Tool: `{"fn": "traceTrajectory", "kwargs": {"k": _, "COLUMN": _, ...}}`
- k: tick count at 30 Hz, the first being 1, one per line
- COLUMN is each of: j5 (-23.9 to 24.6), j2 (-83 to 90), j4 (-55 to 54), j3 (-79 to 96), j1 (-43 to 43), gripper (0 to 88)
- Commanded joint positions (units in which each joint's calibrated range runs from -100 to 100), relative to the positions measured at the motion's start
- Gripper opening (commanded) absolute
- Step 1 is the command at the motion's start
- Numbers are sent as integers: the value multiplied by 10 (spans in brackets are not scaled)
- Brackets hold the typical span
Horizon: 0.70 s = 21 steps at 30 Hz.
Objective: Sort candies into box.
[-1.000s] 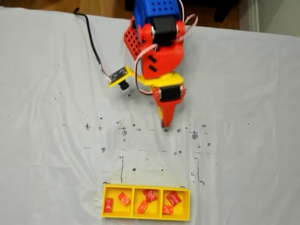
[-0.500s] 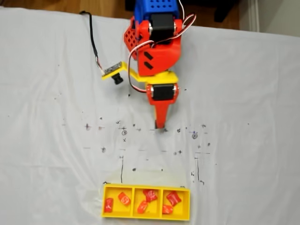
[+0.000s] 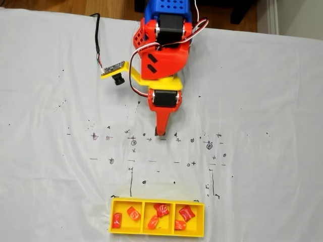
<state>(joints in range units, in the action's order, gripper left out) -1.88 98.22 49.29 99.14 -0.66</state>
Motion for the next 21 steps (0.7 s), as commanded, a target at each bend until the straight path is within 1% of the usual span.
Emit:
{"fn": "traceTrajectory", "kwargs": {"k": 1, "j5": 4, "j2": 8, "j4": 1, "j3": -4, "j1": 10, "gripper": 2}}
{"fn": "traceTrajectory", "kwargs": {"k": 21, "j5": 2, "j2": 8, "j4": -5, "j3": -2, "j1": 10, "gripper": 2}}
